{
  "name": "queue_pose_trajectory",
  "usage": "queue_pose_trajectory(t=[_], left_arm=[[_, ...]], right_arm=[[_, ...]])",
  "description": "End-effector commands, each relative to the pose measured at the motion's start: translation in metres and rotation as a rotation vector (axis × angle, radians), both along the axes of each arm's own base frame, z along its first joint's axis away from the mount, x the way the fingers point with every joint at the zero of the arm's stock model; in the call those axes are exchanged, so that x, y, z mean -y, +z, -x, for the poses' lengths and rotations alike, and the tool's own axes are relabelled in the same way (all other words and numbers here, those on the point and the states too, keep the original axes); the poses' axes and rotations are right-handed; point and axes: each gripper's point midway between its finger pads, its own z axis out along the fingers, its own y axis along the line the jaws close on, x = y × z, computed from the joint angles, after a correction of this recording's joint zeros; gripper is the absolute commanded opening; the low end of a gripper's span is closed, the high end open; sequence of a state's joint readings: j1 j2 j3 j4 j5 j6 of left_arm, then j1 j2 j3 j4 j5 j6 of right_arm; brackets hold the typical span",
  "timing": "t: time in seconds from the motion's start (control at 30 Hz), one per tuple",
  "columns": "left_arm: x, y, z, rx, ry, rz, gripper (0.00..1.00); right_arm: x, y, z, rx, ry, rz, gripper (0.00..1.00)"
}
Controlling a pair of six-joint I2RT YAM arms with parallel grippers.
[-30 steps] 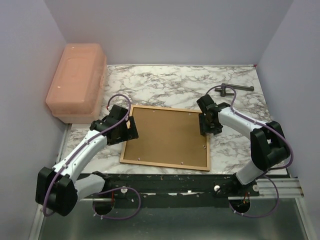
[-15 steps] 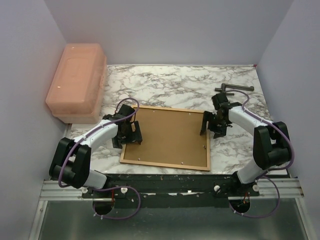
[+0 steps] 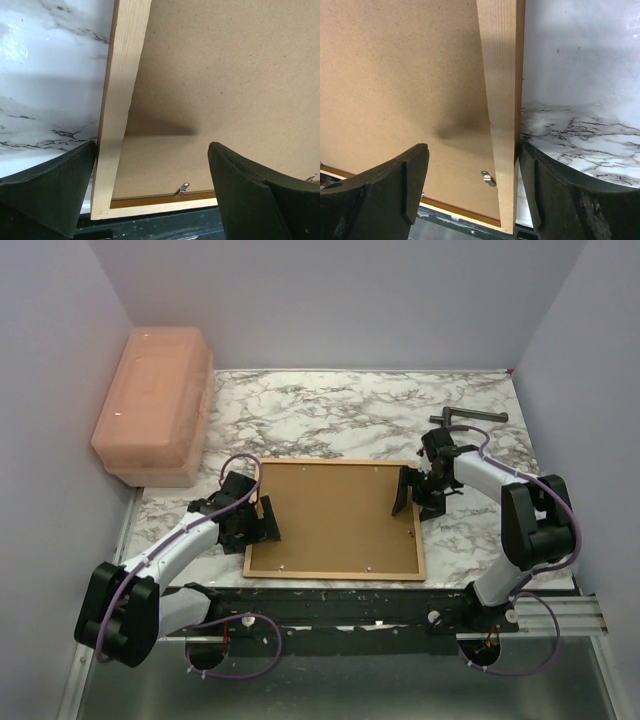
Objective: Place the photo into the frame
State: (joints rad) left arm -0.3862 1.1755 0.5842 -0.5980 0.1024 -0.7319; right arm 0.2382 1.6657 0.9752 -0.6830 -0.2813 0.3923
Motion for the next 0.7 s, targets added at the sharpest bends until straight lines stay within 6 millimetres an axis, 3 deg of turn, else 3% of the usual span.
queue_pose_trajectory(t=[0.0,0.37,0.5,0.67], left_arm=[[0.009,0.001,0.014,-0.03,0.041,0.074,0.97],[-0.027,0.029,0.003,0.047,0.072,-0.122,0.98],[-0.031,0.029,0.005,0.053,0.068,-0.134,0.99],[-0.025,0.043,0.0,0.112,0.05,-0.097,0.98]], right_arm=[[-0.019,-0.003,0.004,-0.03,0.038,-0.072,0.79],[0.012,0.001,0.028,-0.024,0.019,0.081,0.83],[0.002,-0.002,0.034,-0.037,0.043,0.068,0.83],[-0.026,0.0,0.035,-0.025,0.104,0.079,0.83]])
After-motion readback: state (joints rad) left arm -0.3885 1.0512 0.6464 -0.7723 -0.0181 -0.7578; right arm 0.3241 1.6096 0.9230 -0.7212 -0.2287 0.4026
